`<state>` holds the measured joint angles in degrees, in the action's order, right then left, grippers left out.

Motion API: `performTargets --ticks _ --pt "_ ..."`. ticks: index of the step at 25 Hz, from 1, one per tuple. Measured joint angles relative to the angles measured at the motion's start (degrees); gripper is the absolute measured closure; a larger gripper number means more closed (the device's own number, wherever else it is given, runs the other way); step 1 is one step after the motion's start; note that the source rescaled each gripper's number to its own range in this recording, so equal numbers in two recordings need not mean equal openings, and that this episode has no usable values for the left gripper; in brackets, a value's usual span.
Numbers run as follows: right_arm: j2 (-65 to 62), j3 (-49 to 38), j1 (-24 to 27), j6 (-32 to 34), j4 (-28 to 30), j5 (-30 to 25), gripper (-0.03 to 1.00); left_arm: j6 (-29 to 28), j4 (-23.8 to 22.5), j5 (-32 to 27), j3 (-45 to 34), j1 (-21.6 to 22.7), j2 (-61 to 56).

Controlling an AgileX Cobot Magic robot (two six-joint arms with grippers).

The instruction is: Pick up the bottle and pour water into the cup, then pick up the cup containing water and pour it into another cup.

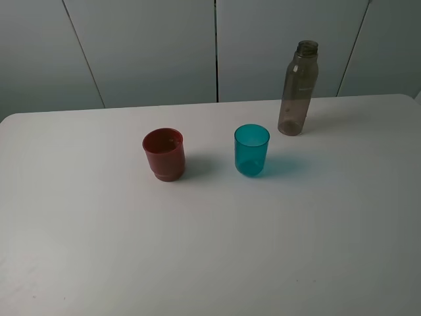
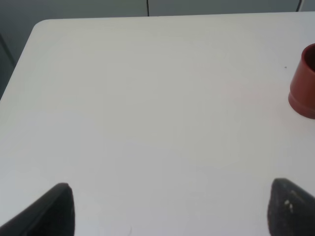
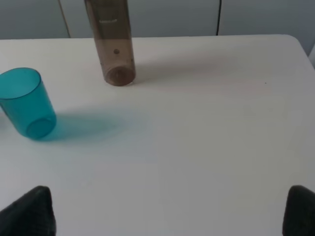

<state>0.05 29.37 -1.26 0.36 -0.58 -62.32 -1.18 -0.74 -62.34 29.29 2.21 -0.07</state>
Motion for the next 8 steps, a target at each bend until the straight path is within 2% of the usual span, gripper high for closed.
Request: performTargets --ticks 8 --pt "0.0 0.0 -0.3 0.0 0.6 0.0 -0.03 0.0 0.0 0.0 0.0 0.0 0.0"
